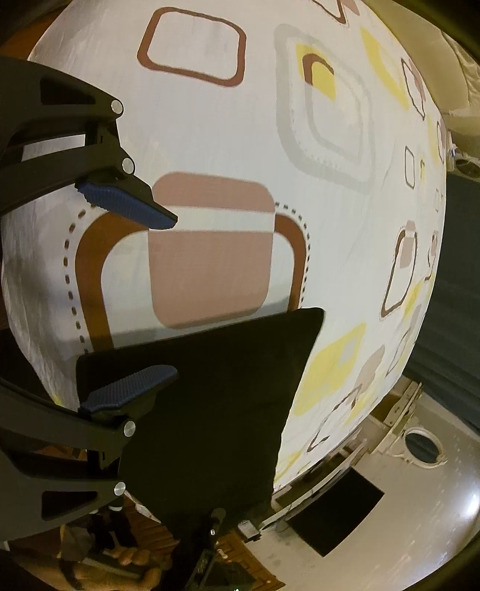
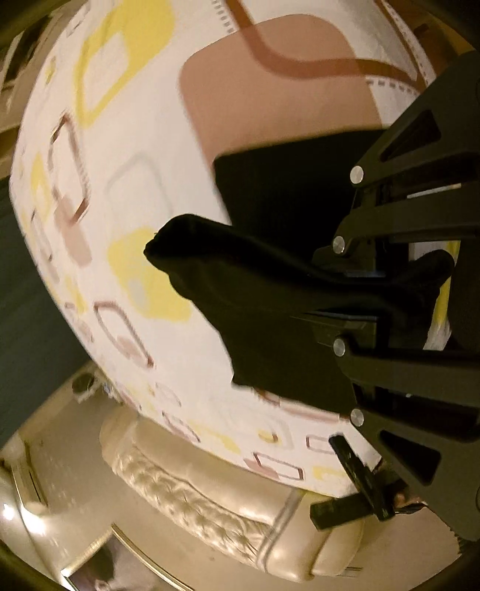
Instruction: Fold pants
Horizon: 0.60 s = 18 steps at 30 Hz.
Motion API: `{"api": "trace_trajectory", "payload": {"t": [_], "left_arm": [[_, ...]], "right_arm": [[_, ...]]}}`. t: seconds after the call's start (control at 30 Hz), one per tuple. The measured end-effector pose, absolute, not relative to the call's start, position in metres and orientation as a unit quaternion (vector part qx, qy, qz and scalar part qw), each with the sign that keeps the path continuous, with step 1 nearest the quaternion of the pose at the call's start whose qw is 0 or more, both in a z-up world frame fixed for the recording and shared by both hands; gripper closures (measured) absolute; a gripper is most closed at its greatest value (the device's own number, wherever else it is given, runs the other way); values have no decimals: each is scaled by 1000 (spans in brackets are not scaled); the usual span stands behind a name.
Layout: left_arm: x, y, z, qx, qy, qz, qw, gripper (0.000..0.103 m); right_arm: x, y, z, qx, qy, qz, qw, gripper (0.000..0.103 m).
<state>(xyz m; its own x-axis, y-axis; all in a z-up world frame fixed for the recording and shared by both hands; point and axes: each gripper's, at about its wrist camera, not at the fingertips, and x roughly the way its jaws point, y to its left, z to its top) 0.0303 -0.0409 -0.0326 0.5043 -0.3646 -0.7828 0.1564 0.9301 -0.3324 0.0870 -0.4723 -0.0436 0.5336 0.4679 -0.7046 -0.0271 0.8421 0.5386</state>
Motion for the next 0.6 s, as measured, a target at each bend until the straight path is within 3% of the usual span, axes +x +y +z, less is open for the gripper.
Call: {"api": "trace_trajectory", "payload": {"t": [0.23,0.6], "left_arm": [[33,-57,-42,-103,483,-155,855,28],[34,-68,-51,-101,494,-156,849,28]], "right_arm": [[92,-498,-90,270,484,118,824,91],[98,-525,-118,356,479,157,787,91]]}}
